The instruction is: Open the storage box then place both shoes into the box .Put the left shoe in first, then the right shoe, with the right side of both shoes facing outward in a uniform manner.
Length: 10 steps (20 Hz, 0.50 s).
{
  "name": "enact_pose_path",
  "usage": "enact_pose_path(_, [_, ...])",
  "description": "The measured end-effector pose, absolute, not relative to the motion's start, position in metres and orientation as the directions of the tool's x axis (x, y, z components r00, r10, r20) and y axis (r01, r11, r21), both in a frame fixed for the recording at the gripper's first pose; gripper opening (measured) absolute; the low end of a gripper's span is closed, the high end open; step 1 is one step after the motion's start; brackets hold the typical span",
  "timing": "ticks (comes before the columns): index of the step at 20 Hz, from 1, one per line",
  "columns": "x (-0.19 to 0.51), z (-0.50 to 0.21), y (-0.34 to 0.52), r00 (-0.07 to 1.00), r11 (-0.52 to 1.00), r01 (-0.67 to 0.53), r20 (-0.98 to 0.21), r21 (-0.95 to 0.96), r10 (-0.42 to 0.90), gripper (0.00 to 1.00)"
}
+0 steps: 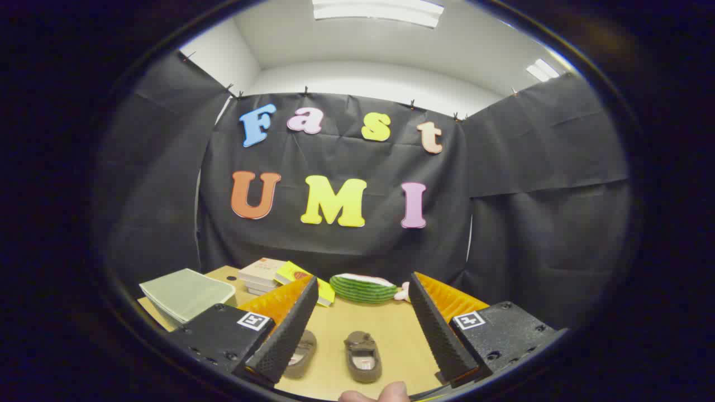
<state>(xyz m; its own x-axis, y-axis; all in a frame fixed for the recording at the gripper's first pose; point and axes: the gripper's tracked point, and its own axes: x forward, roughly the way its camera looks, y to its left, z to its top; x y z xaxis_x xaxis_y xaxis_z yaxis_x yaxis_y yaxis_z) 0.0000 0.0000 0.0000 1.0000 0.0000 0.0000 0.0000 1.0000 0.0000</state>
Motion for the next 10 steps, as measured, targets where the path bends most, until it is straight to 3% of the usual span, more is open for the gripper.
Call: enact_pose_path(10, [0.009,-0.017,0.000,0.997,0.998,0.003,-0.073,0.063,0.001,1.00])
